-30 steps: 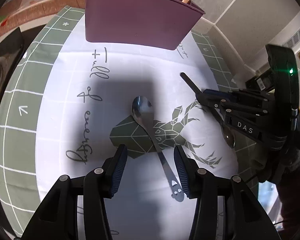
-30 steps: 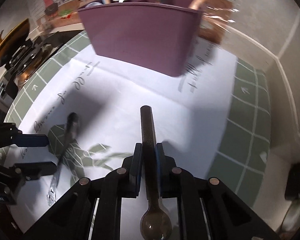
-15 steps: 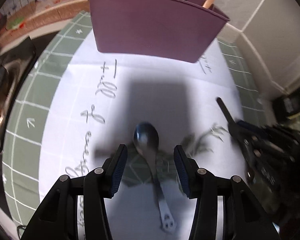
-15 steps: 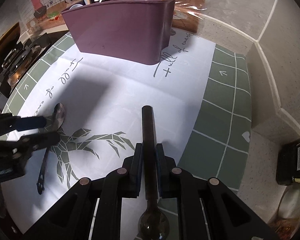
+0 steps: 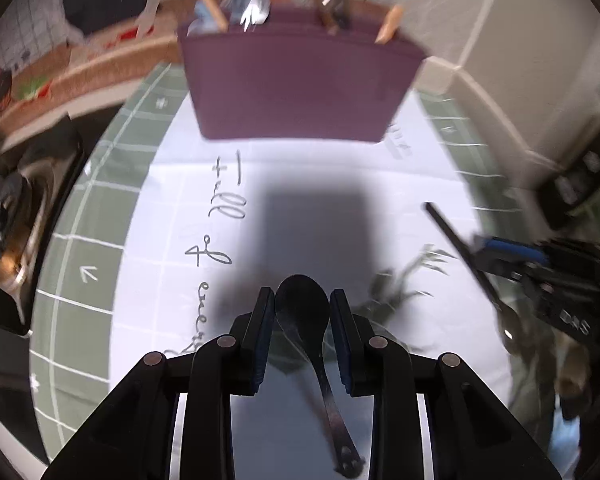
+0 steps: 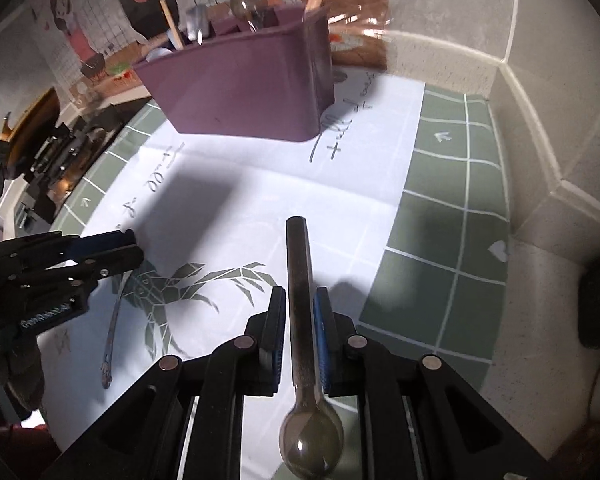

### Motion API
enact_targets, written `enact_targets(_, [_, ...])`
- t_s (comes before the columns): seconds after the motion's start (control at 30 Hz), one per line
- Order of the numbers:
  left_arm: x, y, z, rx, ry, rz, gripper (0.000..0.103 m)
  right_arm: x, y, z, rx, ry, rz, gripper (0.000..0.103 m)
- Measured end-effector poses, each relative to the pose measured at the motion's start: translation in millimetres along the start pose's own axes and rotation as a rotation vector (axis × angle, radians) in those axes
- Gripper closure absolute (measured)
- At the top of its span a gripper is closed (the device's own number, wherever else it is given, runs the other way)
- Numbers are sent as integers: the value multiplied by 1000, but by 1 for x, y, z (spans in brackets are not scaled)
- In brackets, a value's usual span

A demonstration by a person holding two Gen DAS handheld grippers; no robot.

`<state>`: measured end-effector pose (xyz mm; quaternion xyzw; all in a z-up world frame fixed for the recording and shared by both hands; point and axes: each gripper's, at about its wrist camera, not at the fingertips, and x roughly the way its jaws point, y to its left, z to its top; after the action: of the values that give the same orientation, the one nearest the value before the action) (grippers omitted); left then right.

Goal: Organize utensils
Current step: 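Carry both spoons over the purple holder and open both grippers to drop them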

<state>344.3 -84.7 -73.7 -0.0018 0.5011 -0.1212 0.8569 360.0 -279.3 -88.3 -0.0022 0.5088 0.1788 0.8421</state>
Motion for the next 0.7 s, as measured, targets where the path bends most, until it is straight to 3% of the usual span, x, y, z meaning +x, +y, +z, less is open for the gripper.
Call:
enact_targets(0.07, [-10, -6, -3, 31, -22, -22, 74, -3, 2, -1, -18, -1, -12, 79])
enact_targets(0.37, [-62, 3, -24, 49, -84, -84, 74, 30, 15, 19, -108, 45, -99, 79])
enact_targets(0.43, [-69, 7, -28, 49, -94, -90, 74, 32, 16, 21, -105, 48, -132, 90])
enact_targets(0.5, [-74, 11, -30, 38, -105, -97, 74, 31, 17, 21, -97, 56, -145, 91])
enact_targets(0.7, [-92, 15, -31, 45, -144, -113, 74, -22, 25, 9, -48, -71, -125, 91])
